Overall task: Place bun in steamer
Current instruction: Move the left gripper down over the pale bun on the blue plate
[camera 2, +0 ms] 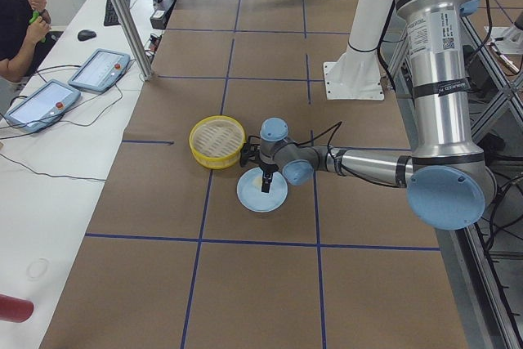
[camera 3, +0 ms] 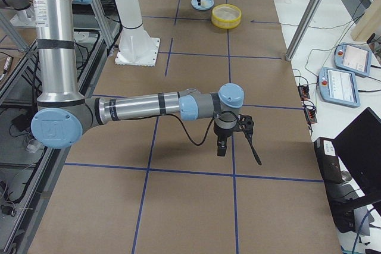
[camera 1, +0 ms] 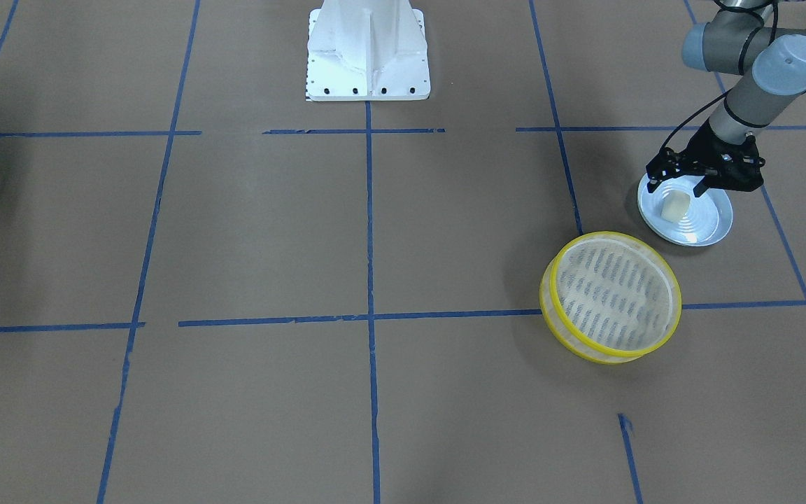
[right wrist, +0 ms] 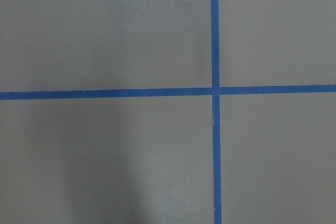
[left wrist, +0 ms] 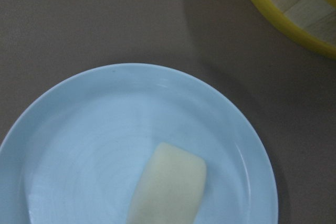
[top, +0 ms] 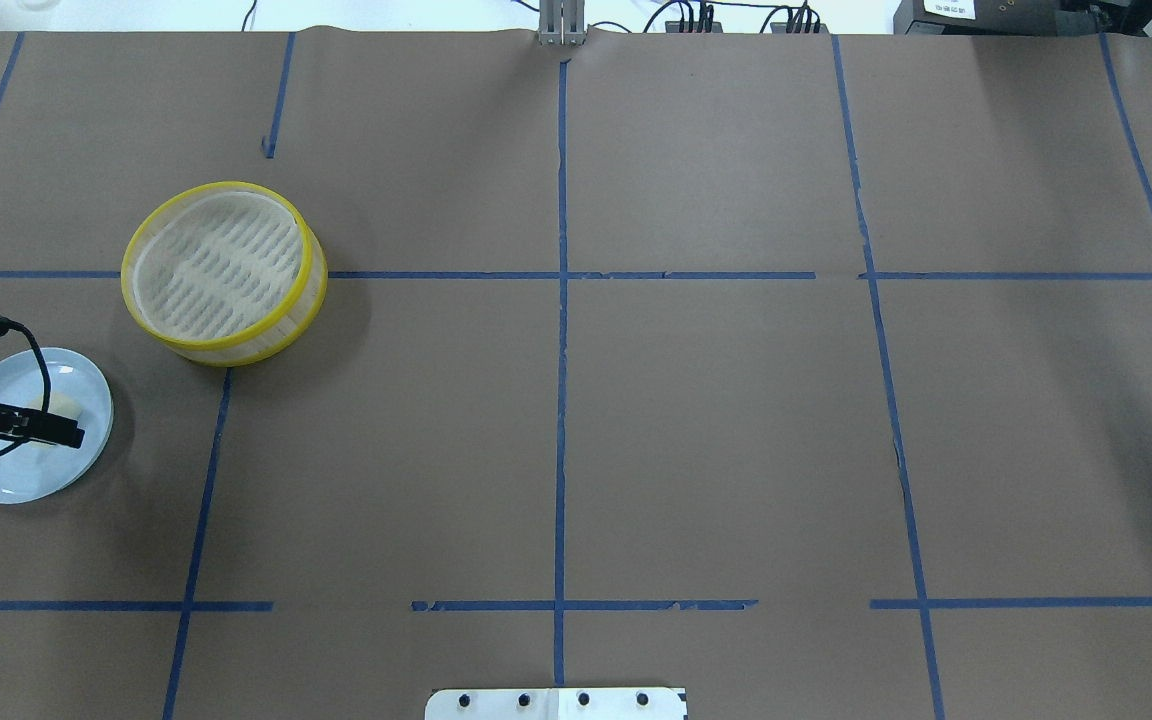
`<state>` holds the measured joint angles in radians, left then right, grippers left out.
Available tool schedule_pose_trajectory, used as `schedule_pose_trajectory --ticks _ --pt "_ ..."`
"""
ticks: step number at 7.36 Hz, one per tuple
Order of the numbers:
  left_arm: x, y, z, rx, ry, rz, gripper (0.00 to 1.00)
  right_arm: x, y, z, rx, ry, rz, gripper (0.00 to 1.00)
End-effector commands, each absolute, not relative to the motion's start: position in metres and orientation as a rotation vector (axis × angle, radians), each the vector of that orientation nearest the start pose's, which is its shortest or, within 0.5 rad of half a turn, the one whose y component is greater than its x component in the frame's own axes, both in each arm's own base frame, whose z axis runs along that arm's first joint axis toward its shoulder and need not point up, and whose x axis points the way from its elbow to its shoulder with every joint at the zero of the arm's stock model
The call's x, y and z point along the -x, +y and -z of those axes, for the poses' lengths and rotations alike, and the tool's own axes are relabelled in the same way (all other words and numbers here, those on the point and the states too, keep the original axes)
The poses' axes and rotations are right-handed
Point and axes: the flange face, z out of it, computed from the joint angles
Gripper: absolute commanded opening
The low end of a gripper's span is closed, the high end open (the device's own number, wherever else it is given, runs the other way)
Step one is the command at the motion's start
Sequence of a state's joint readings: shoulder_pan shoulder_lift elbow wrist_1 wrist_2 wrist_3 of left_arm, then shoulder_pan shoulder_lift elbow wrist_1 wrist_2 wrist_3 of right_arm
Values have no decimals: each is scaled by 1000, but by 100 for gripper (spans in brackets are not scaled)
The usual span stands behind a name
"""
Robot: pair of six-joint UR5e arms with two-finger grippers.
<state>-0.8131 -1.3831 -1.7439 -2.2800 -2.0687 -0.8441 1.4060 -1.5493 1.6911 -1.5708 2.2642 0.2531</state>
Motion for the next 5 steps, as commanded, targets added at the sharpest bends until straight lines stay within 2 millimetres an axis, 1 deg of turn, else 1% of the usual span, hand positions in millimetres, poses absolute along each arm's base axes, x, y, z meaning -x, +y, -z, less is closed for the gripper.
schedule_pose_trajectory --ticks 1,2,3,4,5 --pt "-247 -386 -594 -139 796 -156 100 15 -511 -594 11 -705 -35 100" --pt "-255 -395 -588 -133 781 -170 100 14 -511 -594 11 -705 -36 100" --pt "-260 -400 -591 -127 775 -169 100 14 -511 -593 9 -705 -36 100" --pt "-265 -404 -589 -130 780 -171 100 14 -511 -594 11 -705 -36 100" --pt "-263 -404 -588 -132 780 -170 97 14 -511 -594 11 -705 -36 100"
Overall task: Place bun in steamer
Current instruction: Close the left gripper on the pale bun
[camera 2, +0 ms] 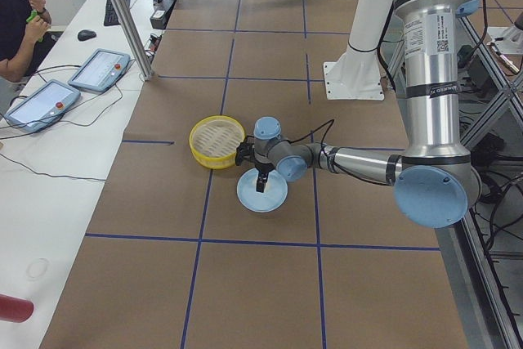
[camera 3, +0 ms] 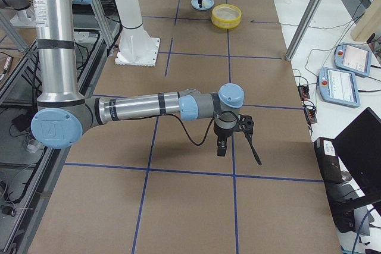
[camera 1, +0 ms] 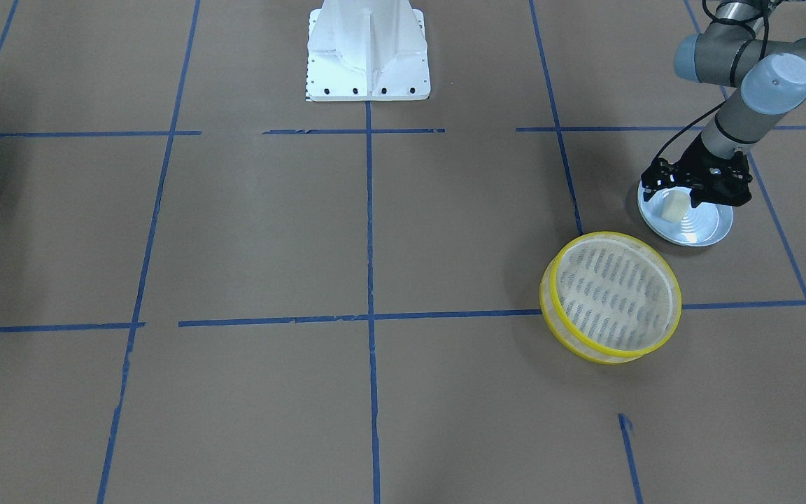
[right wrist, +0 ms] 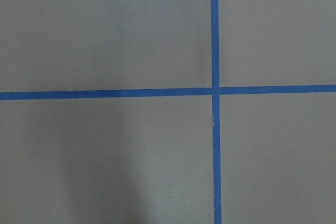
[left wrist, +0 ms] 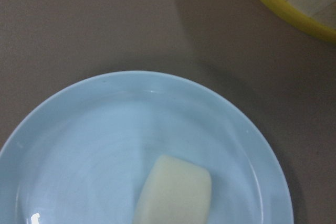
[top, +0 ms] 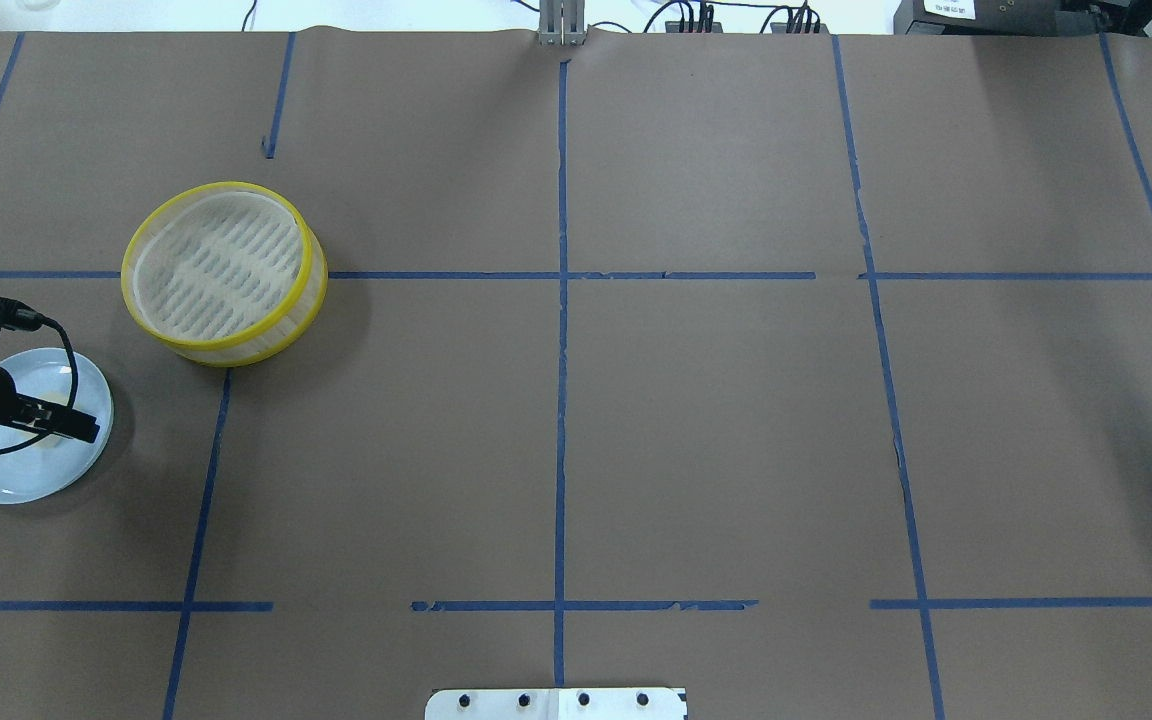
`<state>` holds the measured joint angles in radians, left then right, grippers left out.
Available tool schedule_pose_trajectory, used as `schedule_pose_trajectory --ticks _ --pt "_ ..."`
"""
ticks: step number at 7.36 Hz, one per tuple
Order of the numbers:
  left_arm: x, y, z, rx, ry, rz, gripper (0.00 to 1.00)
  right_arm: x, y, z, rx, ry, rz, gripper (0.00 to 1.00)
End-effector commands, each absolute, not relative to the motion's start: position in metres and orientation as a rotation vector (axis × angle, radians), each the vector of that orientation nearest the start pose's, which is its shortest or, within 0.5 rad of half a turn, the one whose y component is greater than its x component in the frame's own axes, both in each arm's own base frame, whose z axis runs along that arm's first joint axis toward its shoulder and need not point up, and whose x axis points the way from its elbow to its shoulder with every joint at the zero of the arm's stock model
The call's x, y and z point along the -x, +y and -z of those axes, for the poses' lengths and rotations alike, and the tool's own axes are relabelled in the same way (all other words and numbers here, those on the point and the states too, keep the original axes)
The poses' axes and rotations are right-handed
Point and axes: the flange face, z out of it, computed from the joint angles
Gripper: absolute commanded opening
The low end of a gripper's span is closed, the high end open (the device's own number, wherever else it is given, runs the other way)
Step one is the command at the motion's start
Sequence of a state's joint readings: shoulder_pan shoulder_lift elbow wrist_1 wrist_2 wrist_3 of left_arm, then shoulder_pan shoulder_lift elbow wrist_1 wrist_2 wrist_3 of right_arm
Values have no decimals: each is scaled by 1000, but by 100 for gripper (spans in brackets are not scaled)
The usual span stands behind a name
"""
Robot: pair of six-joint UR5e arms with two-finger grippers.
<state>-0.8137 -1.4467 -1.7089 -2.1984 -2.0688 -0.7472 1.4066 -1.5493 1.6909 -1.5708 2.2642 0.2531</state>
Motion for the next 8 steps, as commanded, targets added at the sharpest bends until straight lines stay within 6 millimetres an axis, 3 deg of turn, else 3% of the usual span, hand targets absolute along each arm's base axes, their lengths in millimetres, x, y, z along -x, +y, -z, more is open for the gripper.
schedule_pose_trajectory --ticks 1,5,6,8 --pt "-260 -405 -590 -151 775 -215 96 15 -511 -594 11 -705 -35 100" --pt "-252 -409 -598 -161 761 -234 94 14 -511 -594 11 -705 -36 100" --pt "-250 -407 -600 -161 760 -234 89 14 -511 -593 9 -705 -36 100" --pt "-248 -407 -601 -165 759 -245 62 14 -511 -594 11 -705 -36 100"
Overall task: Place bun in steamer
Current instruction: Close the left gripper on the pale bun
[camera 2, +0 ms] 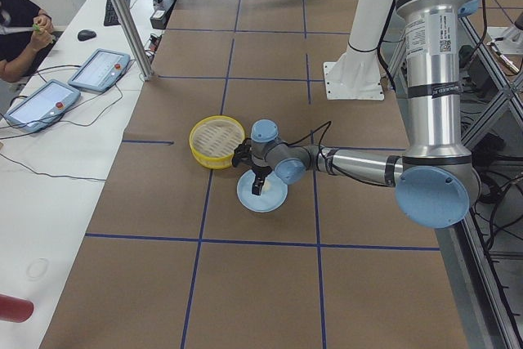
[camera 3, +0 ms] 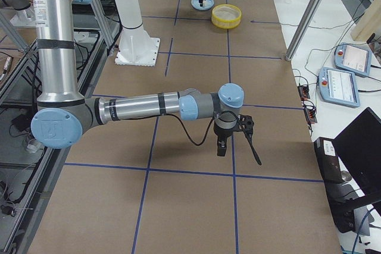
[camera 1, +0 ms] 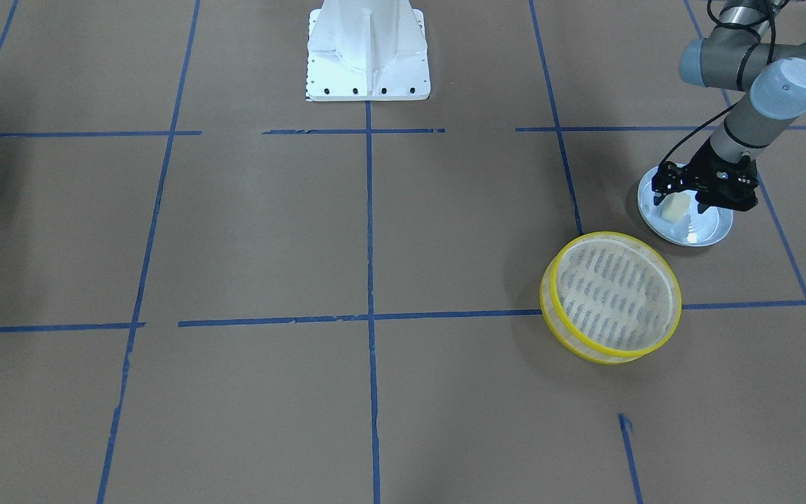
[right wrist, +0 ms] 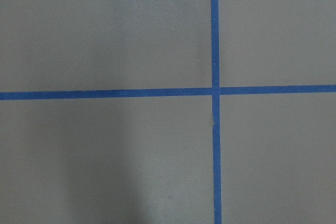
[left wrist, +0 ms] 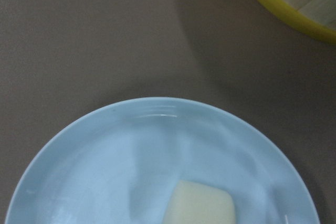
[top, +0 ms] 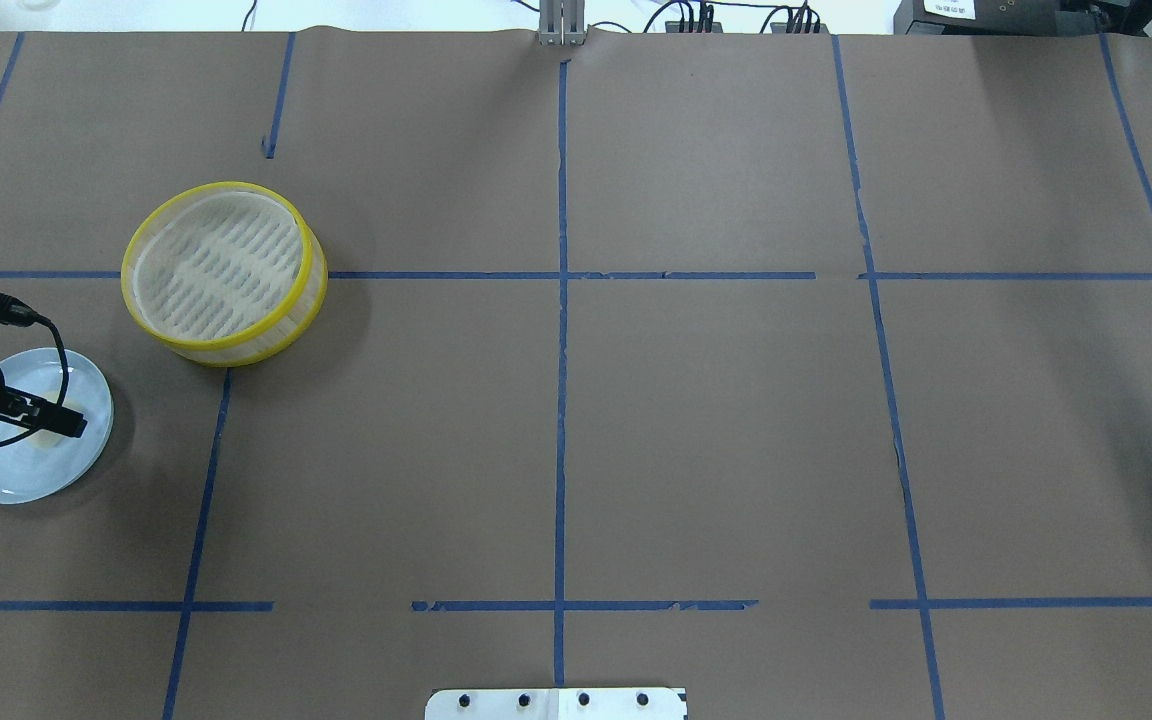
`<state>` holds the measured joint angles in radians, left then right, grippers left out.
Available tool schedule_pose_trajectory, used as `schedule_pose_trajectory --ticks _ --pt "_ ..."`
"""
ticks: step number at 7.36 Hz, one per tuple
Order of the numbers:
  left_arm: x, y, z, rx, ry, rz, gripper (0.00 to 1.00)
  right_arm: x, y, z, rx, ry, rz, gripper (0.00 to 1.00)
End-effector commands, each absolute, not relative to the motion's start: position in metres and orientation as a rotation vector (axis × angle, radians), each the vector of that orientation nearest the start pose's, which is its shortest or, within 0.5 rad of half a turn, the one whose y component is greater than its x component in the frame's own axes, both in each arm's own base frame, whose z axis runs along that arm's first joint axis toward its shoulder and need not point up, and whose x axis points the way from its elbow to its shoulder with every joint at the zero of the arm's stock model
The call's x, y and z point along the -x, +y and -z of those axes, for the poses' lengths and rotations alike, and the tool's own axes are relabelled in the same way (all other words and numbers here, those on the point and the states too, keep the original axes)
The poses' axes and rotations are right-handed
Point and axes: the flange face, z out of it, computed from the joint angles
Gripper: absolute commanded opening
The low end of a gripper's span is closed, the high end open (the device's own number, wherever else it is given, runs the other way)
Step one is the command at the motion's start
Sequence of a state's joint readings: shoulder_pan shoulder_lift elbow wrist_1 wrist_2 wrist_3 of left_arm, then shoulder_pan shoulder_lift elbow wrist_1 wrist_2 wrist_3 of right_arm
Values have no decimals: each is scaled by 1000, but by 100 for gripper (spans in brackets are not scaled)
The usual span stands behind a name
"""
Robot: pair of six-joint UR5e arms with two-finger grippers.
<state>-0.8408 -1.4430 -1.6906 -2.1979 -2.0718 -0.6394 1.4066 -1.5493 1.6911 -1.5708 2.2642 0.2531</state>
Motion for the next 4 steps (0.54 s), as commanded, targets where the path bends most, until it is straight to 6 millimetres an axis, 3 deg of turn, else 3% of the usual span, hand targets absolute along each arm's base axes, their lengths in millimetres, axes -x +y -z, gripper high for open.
schedule_pose_trajectory --ticks 1,4 --pt "-248 -406 -601 -164 760 -246 48 14 -511 -594 11 -705 -36 100" --pt "-246 -403 -596 -135 804 -256 31 14 -511 -594 11 -705 -36 100"
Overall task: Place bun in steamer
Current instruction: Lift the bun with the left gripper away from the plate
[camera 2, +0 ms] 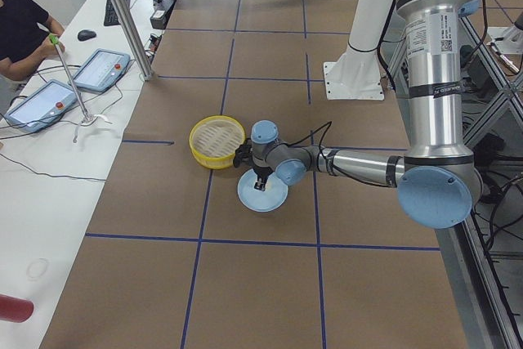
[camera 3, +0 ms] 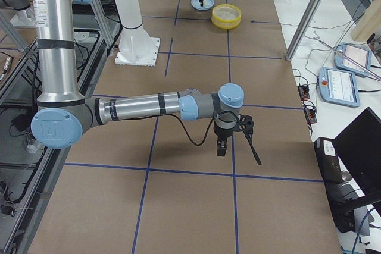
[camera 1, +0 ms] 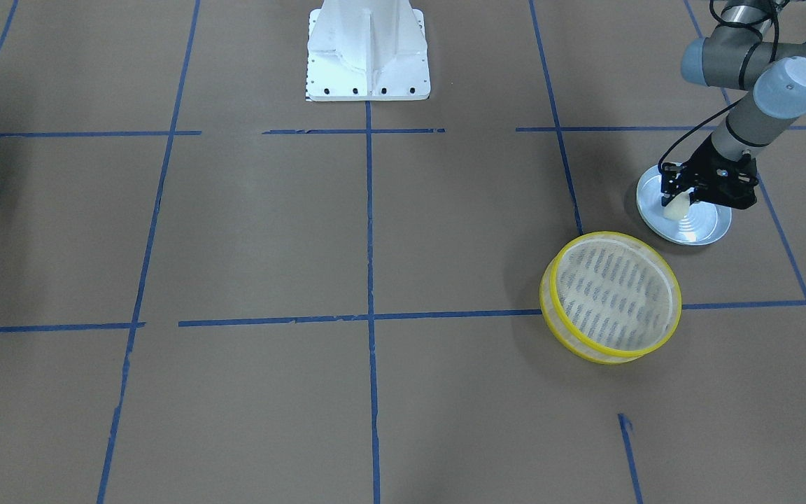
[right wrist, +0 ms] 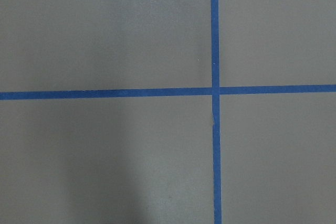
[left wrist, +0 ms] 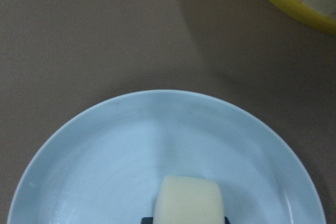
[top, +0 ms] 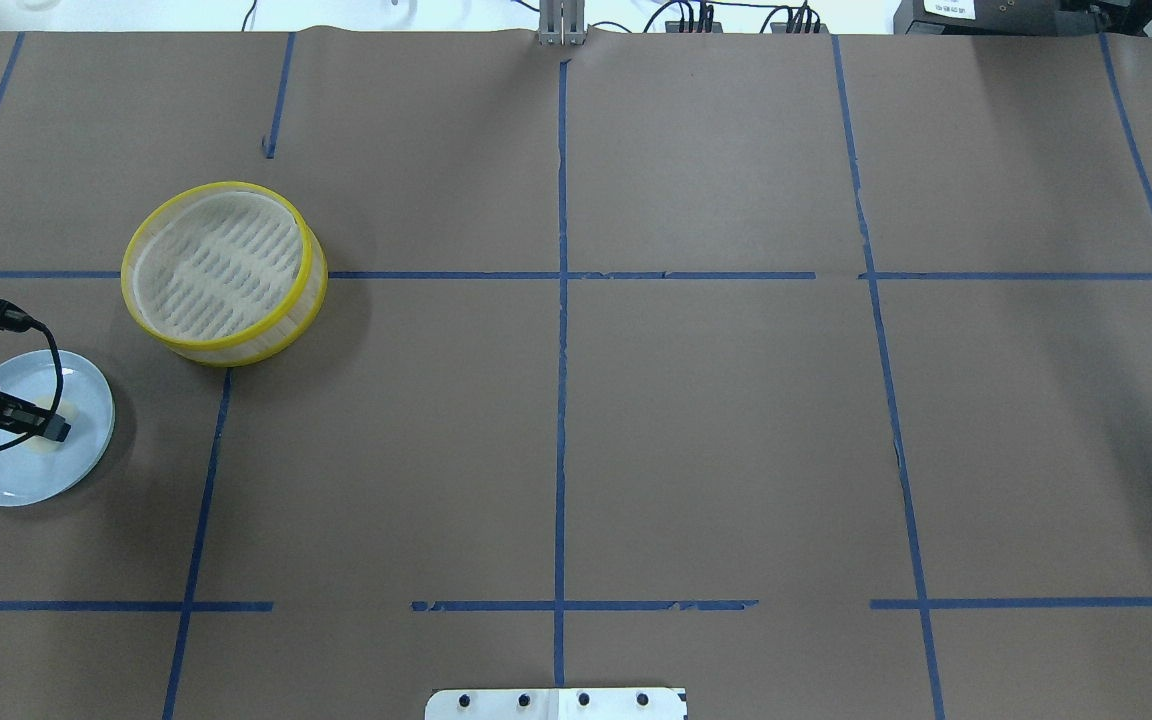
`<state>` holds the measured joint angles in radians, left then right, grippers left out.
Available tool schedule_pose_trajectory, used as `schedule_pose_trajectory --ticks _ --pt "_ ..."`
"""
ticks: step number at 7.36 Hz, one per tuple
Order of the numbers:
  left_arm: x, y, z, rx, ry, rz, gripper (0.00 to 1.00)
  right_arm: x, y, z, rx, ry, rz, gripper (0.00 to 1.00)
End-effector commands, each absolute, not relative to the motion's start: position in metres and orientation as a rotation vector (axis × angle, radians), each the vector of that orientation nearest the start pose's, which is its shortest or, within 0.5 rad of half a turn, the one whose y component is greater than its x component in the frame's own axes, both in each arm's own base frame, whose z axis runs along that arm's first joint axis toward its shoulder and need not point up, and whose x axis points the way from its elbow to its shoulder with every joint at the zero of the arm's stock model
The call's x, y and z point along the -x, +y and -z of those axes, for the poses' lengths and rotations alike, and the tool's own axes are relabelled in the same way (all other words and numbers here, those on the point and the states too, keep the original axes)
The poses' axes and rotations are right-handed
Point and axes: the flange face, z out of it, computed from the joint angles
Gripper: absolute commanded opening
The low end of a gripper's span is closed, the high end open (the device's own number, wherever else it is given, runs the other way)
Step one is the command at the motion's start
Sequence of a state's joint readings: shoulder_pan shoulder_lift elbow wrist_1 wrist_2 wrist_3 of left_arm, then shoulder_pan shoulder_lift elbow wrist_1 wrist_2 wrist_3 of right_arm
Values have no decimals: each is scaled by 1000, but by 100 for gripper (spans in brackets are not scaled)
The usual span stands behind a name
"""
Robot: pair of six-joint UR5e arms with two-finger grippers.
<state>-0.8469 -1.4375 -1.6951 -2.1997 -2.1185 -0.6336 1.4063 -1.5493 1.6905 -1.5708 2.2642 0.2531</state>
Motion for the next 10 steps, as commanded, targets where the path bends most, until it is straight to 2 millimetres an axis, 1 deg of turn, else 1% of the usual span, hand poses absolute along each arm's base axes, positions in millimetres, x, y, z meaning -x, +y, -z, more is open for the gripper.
schedule_pose_trajectory --ticks 1,2,3,4,5,6,7,8,10 --pt "-241 -406 -596 -138 803 -244 26 14 -511 -594 11 -705 -36 100" --pt "-236 -408 -595 -136 812 -244 26 14 -511 -594 11 -705 -36 100" --pt "-217 -417 -593 -151 828 -243 27 14 -511 -594 11 -705 -36 100" --pt "-195 -429 -591 -163 828 -220 28 14 -511 -594 11 -705 -36 100" --pt "-161 -445 -589 -167 801 -221 29 14 -511 -594 11 -705 -36 100" --pt "-143 -460 -573 -159 767 -231 32 14 -511 -594 11 -705 -36 100" --pt "-126 -481 -544 -153 740 -228 32 14 -511 -594 11 -705 -36 100" --pt "-115 -501 -513 -142 715 -237 32 14 -511 -594 11 -705 -36 100" --pt "-108 -547 -437 -112 691 -211 32 15 -511 -594 11 -705 -35 100"
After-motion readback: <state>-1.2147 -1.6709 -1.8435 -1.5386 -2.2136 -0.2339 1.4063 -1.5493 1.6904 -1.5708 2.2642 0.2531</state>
